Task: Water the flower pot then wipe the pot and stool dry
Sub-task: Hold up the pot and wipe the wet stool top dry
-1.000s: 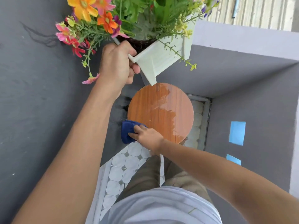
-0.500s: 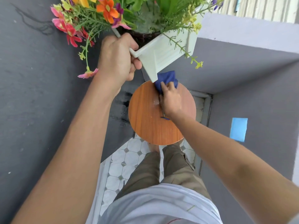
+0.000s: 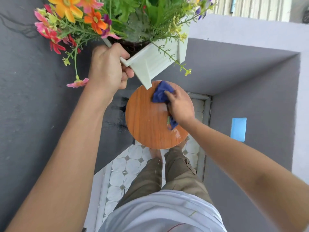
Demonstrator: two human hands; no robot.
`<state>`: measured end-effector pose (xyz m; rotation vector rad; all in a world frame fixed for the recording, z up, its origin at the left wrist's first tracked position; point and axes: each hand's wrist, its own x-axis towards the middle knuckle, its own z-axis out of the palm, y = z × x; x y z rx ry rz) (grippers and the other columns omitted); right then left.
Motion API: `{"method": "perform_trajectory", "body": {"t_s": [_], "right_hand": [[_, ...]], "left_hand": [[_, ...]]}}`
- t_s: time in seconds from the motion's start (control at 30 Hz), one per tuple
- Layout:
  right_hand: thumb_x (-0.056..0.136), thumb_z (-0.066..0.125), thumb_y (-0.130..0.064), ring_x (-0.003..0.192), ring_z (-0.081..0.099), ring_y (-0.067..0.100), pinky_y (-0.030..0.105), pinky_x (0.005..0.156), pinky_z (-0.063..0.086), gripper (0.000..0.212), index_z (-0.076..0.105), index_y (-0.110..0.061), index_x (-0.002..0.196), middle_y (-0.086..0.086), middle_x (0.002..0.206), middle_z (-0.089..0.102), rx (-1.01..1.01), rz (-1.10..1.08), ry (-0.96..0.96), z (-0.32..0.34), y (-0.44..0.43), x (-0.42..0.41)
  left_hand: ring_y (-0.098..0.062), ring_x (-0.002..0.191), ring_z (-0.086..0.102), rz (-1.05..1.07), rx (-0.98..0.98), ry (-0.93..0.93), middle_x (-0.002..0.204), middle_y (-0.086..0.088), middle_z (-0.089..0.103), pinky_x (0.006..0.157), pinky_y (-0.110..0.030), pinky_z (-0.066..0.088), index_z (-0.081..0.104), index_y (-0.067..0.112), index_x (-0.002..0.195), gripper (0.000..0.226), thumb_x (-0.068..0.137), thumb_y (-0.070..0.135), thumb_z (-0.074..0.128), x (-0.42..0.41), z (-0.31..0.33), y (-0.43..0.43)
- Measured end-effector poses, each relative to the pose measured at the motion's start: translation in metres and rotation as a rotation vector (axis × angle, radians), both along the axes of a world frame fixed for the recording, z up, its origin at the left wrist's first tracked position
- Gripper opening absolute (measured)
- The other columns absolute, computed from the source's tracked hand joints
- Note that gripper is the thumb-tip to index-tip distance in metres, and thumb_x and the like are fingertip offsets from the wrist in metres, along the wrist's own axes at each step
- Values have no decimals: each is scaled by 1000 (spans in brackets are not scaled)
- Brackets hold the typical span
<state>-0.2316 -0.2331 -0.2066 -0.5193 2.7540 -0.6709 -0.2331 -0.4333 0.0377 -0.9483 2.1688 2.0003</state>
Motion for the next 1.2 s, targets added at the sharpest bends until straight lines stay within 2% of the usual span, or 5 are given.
{"method": "perform_trajectory", "body": {"t_s": [0.13, 0.37, 0.5, 0.8, 1.2], "right_hand": [[87, 51, -10, 90, 56, 38, 34, 62, 39, 48, 52, -19, 135, 15, 112, 49, 87, -333, 25, -8, 22, -18], [69, 79, -13, 95, 54, 32, 40, 56, 55, 77, 48, -26, 138, 8, 114, 47, 28, 172, -73, -19, -33, 111], [84, 69, -10, 103, 57, 35, 43, 55, 57, 60, 53, -24, 139, 12, 116, 54, -35, 496, -123, -17, -28, 158], [93, 60, -18, 97, 58, 33, 35, 65, 47, 42, 57, -20, 135, 12, 111, 52, 86, -80, 31, -14, 72, 30], [77, 76, -8, 93, 58, 28, 31, 49, 52, 64, 56, -21, 136, 3, 108, 39, 4, 417, -82, -18, 32, 163]], "left_hand": [[-14, 33, 23, 3, 6, -6, 47, -11, 50, 42, -24, 13, 42, 8, 57, 24, 81, 8, 43, 5, -2, 2], [-15, 35, 21, 14, 43, -9, 43, -9, 49, 43, -23, 12, 44, 12, 45, 37, 81, 8, 43, 5, -5, 11], [-15, 36, 20, -3, 61, -13, 43, -8, 50, 44, -26, 10, 46, 18, 37, 46, 82, 8, 43, 7, -8, 14], [-15, 37, 21, -10, 64, -47, 44, -7, 51, 46, -31, 10, 45, 11, 48, 35, 83, 8, 43, 18, -13, 16], [-16, 39, 21, -51, 81, -44, 45, -7, 52, 46, -33, 9, 43, 8, 58, 26, 83, 9, 44, 11, -15, 7]]}}
